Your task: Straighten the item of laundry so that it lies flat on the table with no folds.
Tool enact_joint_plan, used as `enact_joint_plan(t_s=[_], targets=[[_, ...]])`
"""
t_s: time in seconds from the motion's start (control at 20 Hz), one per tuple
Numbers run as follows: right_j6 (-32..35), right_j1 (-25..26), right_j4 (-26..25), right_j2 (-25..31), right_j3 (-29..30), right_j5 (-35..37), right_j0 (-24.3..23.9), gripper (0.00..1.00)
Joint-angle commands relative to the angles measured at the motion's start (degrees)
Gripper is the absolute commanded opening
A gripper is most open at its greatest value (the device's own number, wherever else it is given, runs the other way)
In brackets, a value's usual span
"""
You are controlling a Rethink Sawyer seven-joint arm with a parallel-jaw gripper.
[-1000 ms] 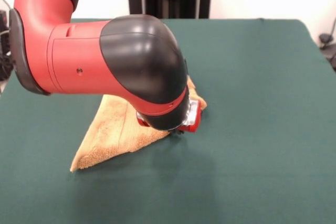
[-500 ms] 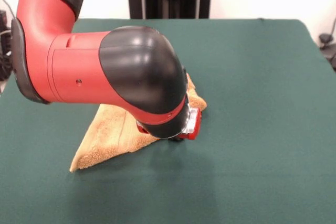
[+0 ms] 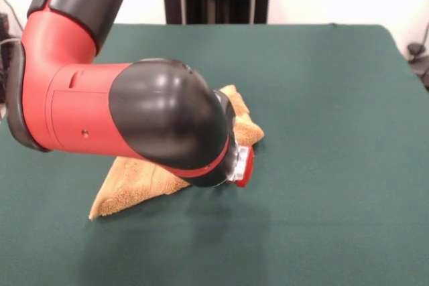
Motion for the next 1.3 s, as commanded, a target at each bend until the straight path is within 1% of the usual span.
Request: enact_joint_plan(t_s=[0.05, 0.35, 0.5, 0.6, 0.75, 0.85, 1.0, 1.05, 1.1, 1.2, 1.3], targets=[[-22.89, 20.68, -15.06, 9.04, -3.65, -29.64, 4.09, 0.0], [-25.2, 21.99, -17.48, 9.12, -5.41, -33.28, 4.86, 0.0], [-25.28, 22.48, -16.92, 9.85, -5.66, -33.93, 4.64, 0.0], [-24.65, 22.68, -16.46, 10.46, -5.79, -33.59, 4.45, 0.0], [-25.8, 22.75, -17.65, 11.45, -6.36, -30.91, 4.29, 0.0], [-28.39, 22.76, -18.25, 12.0, -6.48, -30.26, 3.99, 0.0], [-30.55, 22.71, -19.85, 13.27, -6.86, -28.93, 3.72, 0.0], [-30.31, 22.72, -20.1, 13.63, -6.9, -28.78, 3.63, 0.0], [-30.49, 22.49, -21.54, 13.57, -7.27, -28.1, 4.05, 0.0], [-28.45, 22.27, -23.34, 14.73, -7.65, -25.69, 4.03, 0.0], [-28.42, 22.32, -23.63, 15.27, -7.57, -26.78, 3.79, 0.0]])
